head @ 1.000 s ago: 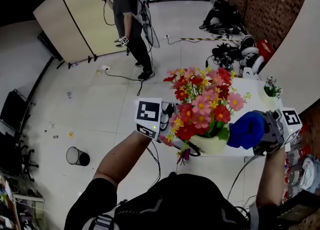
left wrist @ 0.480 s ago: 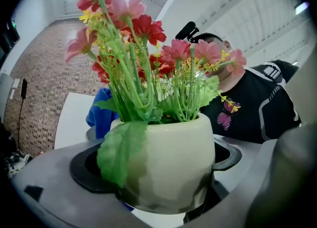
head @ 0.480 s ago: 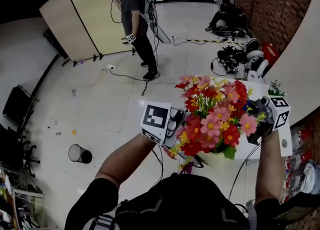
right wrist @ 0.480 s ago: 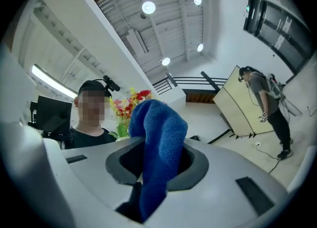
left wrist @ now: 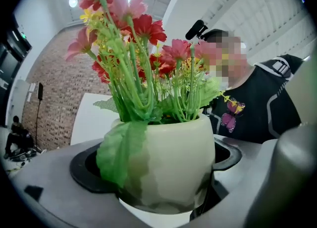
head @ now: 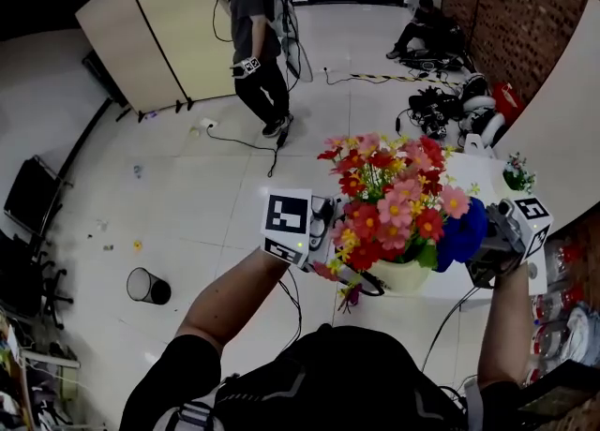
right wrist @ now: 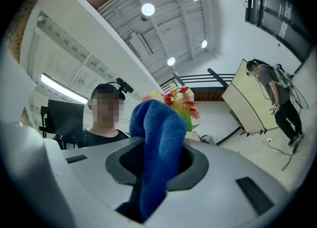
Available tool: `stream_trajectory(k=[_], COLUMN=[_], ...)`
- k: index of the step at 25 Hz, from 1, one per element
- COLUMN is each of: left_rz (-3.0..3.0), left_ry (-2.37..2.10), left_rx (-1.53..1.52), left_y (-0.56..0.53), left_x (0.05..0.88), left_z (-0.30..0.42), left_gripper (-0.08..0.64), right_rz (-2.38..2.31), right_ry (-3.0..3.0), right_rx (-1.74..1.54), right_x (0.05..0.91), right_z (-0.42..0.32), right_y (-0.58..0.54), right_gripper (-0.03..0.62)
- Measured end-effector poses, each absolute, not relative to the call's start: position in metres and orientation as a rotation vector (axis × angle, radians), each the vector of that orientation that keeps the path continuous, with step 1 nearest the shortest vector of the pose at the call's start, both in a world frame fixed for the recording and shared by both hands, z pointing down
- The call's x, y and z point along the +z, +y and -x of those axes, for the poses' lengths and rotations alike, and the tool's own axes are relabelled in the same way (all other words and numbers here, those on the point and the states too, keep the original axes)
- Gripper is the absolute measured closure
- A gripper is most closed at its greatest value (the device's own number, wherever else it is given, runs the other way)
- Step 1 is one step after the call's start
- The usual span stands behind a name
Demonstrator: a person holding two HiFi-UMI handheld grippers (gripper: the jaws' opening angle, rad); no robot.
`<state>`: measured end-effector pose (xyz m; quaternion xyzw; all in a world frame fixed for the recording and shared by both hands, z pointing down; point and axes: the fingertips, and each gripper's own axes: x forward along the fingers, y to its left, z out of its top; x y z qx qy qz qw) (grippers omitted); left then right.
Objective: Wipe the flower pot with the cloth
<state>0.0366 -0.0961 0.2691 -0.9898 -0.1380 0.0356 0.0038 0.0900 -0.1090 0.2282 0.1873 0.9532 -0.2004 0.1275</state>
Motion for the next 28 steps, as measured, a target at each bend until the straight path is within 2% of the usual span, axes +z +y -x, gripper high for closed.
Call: stream_trajectory(k=[8, 13, 20, 28], left_rz=[3.181, 3.221, 3.161, 3.168], left_ry=[-0.203, 0.032, 0.306, 0.323], left_rx=[0.108, 0.148, 0.260, 0.350], left_y=[-0.139, -0.166, -0.191, -0.189], left_x=[0.271, 0.268, 0.222, 0.201], left_z=[-0.045, -0.042, -0.040, -0.044], left_gripper=[-0.005, -0.005, -0.005, -0.005], right_rz=[-0.406, -0.088, 0.319, 0.488], right_ry=[2.808, 2.767, 2.732, 2.751], right_rx=[-0.461, -0.352, -0.270, -0.263], right_x=[0.215, 0.212, 0.234, 0.249], right_z=[-0.083, -0.102, -0.111, -0.093], right_y=[-0.092, -0.102, -0.116, -0.130], right_gripper=[0.502, 0.502, 0.502, 0.502])
